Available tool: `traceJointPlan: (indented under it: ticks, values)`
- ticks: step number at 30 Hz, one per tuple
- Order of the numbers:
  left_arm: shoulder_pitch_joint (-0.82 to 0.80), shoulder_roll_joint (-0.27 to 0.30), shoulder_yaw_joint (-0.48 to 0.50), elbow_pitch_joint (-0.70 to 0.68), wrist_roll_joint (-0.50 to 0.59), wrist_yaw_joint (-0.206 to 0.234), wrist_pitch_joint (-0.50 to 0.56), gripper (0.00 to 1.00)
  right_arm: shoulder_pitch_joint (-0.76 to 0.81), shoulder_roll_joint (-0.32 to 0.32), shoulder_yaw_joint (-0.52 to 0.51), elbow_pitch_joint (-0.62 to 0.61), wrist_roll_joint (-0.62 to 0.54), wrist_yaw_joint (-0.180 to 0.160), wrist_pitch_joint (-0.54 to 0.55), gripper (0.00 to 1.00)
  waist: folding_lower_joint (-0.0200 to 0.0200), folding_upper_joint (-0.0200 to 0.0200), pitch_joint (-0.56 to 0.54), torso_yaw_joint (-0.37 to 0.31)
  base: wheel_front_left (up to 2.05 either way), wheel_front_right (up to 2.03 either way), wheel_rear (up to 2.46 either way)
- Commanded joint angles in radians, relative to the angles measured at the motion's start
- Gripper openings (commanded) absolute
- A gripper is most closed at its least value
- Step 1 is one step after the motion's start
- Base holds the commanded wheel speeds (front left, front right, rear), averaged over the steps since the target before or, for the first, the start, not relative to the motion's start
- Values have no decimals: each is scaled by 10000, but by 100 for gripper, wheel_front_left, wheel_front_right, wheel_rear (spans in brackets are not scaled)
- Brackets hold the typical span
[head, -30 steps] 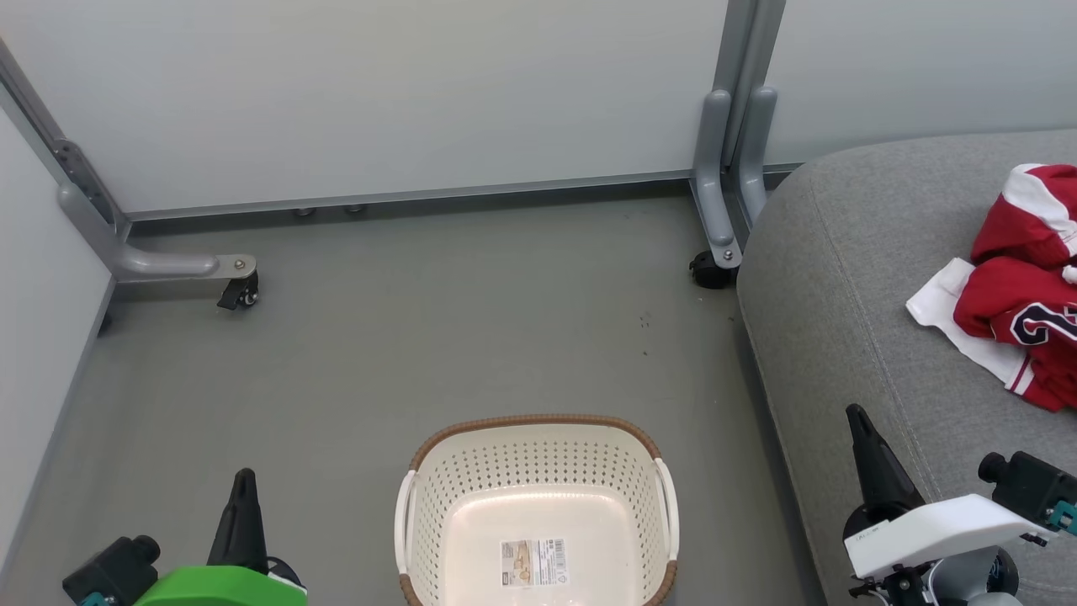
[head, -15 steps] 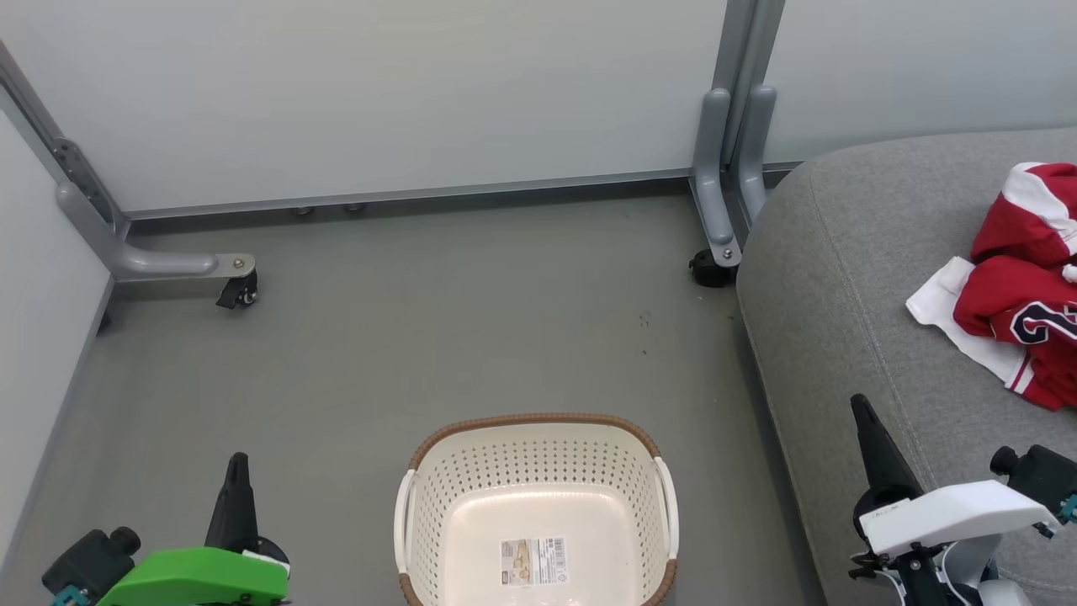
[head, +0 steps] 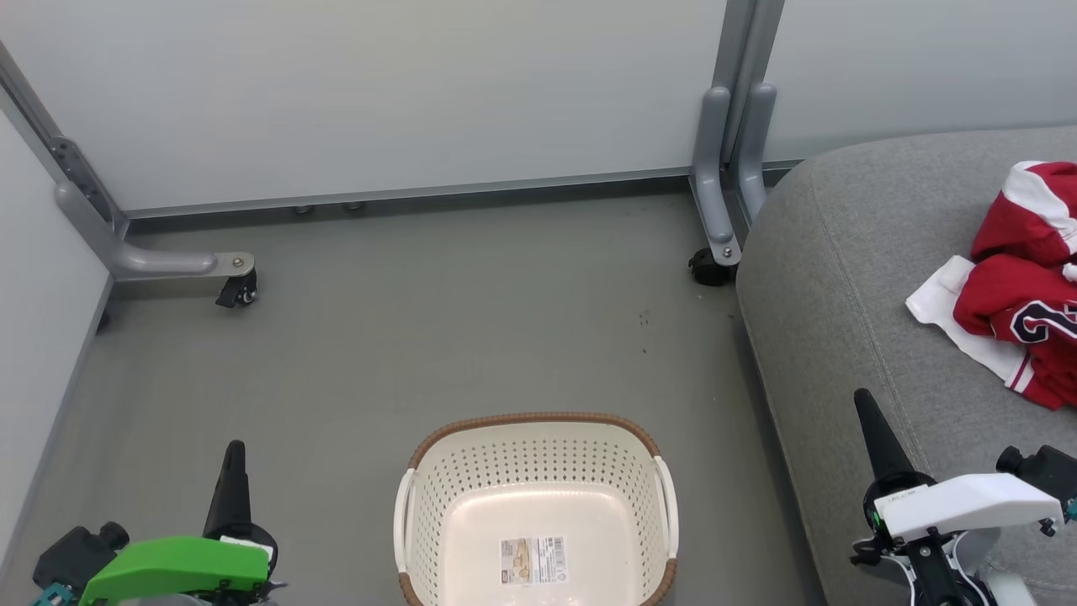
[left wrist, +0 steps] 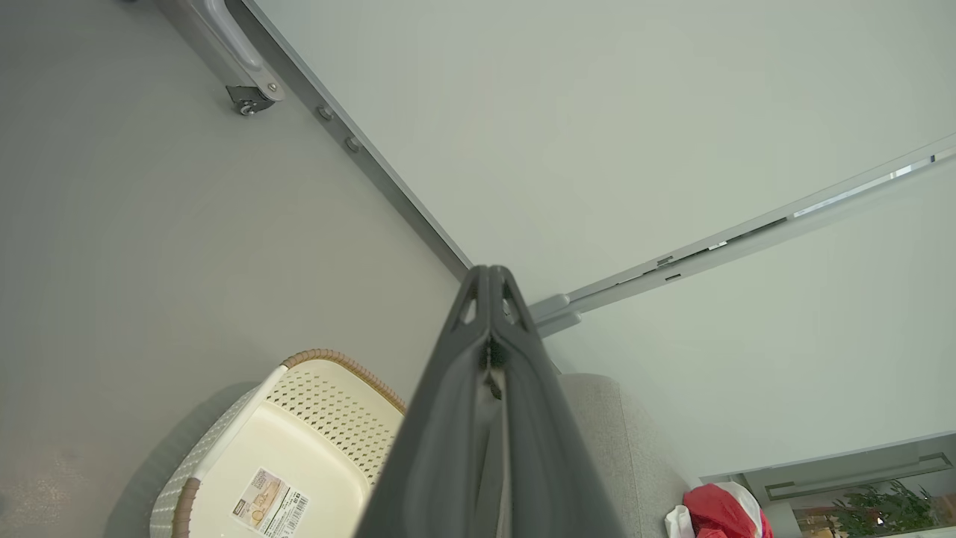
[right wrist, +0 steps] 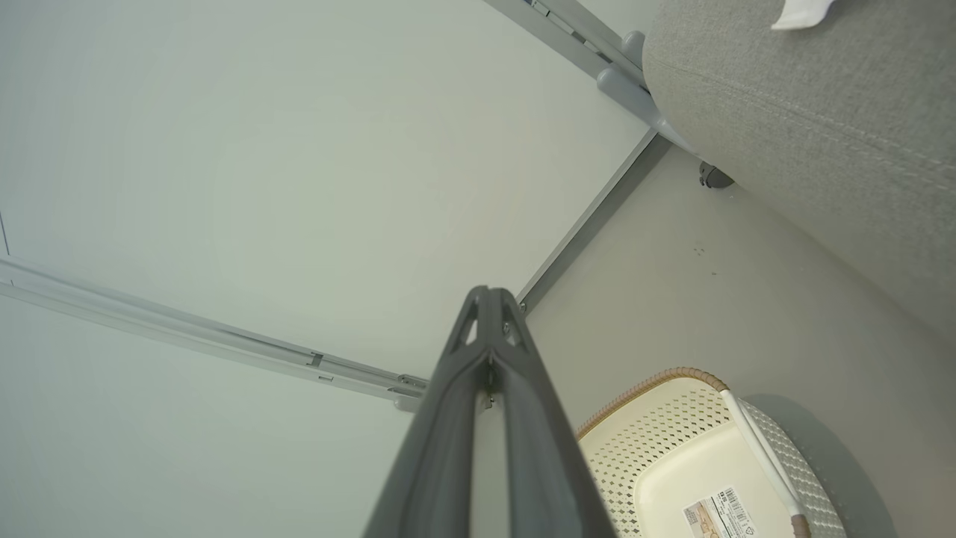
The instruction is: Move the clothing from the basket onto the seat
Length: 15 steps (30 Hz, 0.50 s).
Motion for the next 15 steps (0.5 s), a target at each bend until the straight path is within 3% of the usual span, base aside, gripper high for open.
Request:
traceJointPlan:
  ticks: [1,15]
  values:
    - [-308,31,70,-125,-322,-33,58,0,-271,-79,-48,-8,302,4,53,0,0,0,2,0,0,0,0]
    - [-508,13,197,-130,-1716,-86,415,0,-514,-75,-178,305,1695,4,230,0,0,0,21,-5,0,0,0]
